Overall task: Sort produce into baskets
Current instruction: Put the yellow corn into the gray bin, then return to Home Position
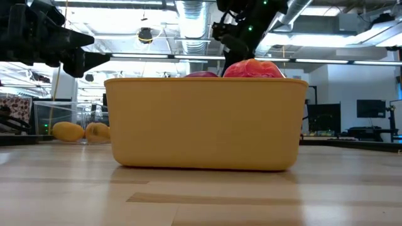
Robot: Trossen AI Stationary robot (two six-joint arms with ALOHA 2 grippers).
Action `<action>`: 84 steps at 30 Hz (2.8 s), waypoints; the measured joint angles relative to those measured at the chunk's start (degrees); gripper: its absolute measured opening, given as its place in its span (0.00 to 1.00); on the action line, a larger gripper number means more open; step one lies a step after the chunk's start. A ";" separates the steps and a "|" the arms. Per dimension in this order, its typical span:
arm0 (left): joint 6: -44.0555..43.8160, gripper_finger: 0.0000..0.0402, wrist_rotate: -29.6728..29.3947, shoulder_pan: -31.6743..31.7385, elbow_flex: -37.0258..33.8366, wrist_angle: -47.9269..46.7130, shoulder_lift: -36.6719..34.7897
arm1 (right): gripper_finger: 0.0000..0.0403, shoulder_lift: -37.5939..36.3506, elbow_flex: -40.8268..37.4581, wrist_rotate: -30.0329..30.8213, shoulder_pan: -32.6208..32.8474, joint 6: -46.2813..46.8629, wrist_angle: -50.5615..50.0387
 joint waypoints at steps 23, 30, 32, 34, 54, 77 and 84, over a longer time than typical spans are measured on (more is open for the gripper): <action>-1.13 0.91 0.00 0.00 -0.01 0.00 0.00 | 0.35 -1.61 3.17 -3.35 -2.08 -0.81 -9.83; -1.13 0.91 0.00 0.00 -0.01 -0.01 0.02 | 0.20 -15.58 -4.58 -12.95 -3.64 -5.82 -6.84; -1.18 0.91 0.00 0.00 -0.01 -0.01 0.02 | 0.16 -20.94 -10.45 -12.92 -4.58 -5.18 -3.17; -1.13 0.91 0.00 0.00 -0.01 -0.01 0.02 | 0.13 -26.50 -17.61 -12.89 -5.38 -4.26 2.22; -1.13 0.91 0.00 0.00 -0.01 0.00 0.02 | 0.13 -65.93 -61.30 -18.70 -7.15 2.72 32.77; -1.15 0.91 0.00 0.00 -0.01 -0.01 0.02 | 0.13 -94.28 -79.36 -18.83 -7.15 4.12 38.14; -1.18 0.91 0.01 -0.01 -0.01 -0.01 0.02 | 0.13 -96.65 -79.45 -18.83 -7.15 3.20 37.94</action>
